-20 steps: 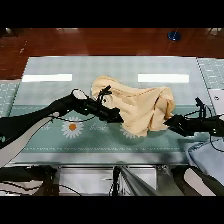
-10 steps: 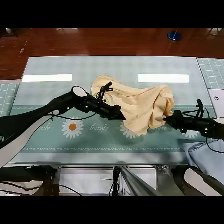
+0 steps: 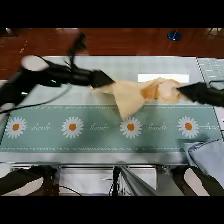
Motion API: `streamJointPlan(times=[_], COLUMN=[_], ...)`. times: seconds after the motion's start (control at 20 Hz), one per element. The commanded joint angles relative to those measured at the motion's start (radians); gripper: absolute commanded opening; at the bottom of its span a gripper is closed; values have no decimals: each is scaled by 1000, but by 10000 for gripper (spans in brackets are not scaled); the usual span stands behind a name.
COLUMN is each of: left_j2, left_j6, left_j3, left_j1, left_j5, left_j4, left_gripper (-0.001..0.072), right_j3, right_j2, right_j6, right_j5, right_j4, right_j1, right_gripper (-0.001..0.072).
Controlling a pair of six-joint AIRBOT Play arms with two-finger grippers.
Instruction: Fold the shirts.
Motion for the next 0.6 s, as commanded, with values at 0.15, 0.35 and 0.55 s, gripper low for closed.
streamJointPlan(times=[0.15, 0.35, 0.55], left_j2=[427, 616, 759], left_j6=[2, -16, -172], left_j3=[188, 250, 277], left_j1=[318, 501, 648], left_j5=[76, 86, 20], left_j4=[13, 88, 389], left_gripper=[17, 17, 17], right_j3=[507, 739, 903], right_j2=[125, 125, 125], right_j6=[176, 235, 354], right_j5=[-8, 2, 153], right_j4=[-145, -232, -515], right_j1=[-1, -1, -1], right_gripper=[26, 26, 26])
